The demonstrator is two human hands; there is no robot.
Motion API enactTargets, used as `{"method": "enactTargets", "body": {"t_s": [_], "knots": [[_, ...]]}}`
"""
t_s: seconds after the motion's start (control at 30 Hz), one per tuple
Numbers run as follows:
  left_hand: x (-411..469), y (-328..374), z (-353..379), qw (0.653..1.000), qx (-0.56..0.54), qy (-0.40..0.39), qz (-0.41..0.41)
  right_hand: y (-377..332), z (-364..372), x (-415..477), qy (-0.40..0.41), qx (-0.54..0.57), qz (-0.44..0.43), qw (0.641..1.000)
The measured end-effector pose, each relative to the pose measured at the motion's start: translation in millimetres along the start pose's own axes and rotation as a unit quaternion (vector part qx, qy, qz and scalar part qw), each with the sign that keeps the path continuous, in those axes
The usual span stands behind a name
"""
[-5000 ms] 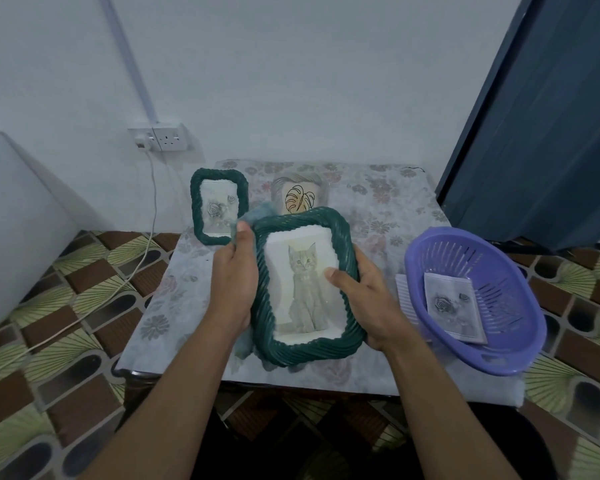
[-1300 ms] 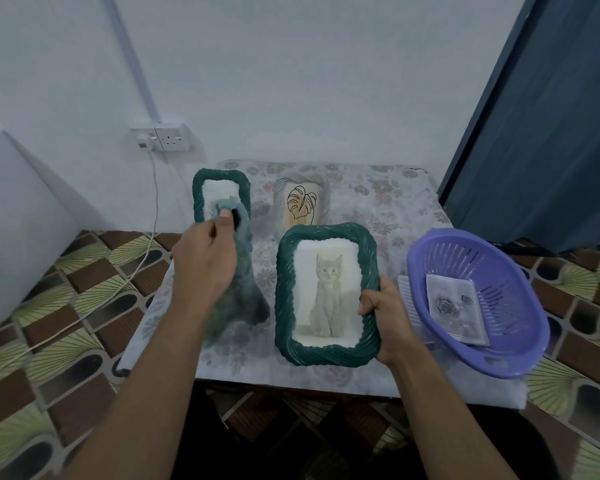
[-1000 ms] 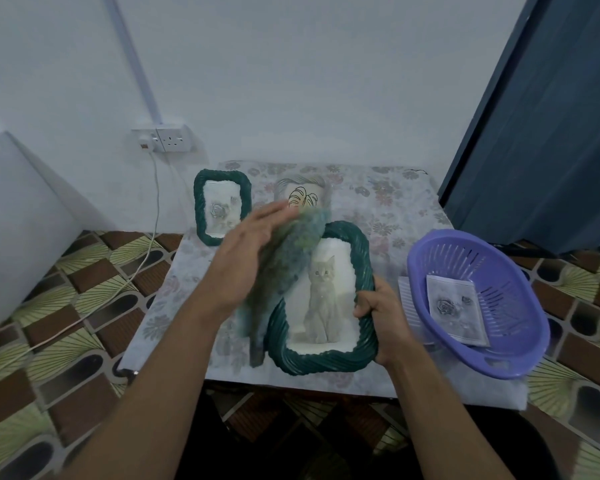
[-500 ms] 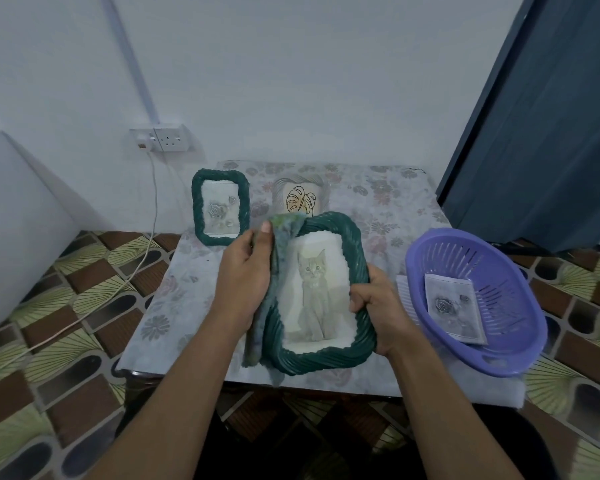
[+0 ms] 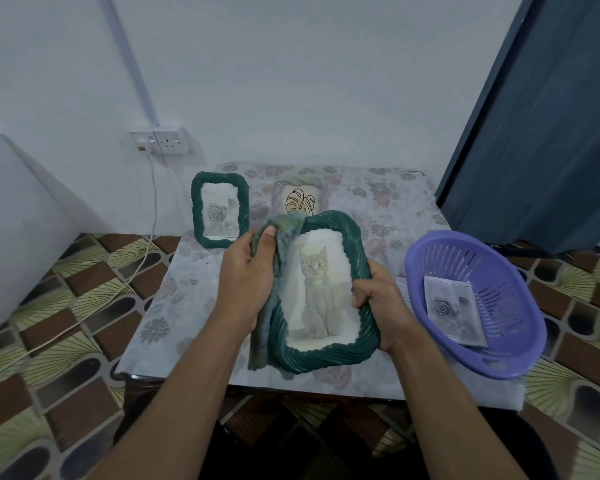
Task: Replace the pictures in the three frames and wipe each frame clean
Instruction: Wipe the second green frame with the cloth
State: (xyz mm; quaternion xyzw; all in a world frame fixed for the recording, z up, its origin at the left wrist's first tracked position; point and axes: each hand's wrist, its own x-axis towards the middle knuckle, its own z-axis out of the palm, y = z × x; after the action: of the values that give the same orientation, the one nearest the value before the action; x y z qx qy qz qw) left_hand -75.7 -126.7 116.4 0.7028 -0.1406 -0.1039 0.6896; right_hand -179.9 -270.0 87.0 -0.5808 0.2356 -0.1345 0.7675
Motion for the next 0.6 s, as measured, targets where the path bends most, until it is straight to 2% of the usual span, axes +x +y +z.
{"method": "enactTargets", "body": {"t_s": [0.23,0.37,0.47,0.6], "knots": [[10.8,8.0,-16.0,0.986,-0.047,-0.138,-0.078,0.9,-3.6,-1.9,-0.003,0.007,0.000,1.000],[12.2,5.2,-15.7,0.990,-0.036,-0.105,-0.092,0.1,-4.1,-2.2,-0.011,-0.015,0.004,1.000],[8.5,1.8,-9.4,0.995,-0.024,-0.063,-0.067,-3.4,-1.6,-4.8,-0.030,-0.030,0.000,0.999],[3.6,1.9,-4.4,0.998,-0.027,-0.024,-0.045,1.8,-2.3,-4.9,-0.017,-0.023,0.008,1.000]]}}
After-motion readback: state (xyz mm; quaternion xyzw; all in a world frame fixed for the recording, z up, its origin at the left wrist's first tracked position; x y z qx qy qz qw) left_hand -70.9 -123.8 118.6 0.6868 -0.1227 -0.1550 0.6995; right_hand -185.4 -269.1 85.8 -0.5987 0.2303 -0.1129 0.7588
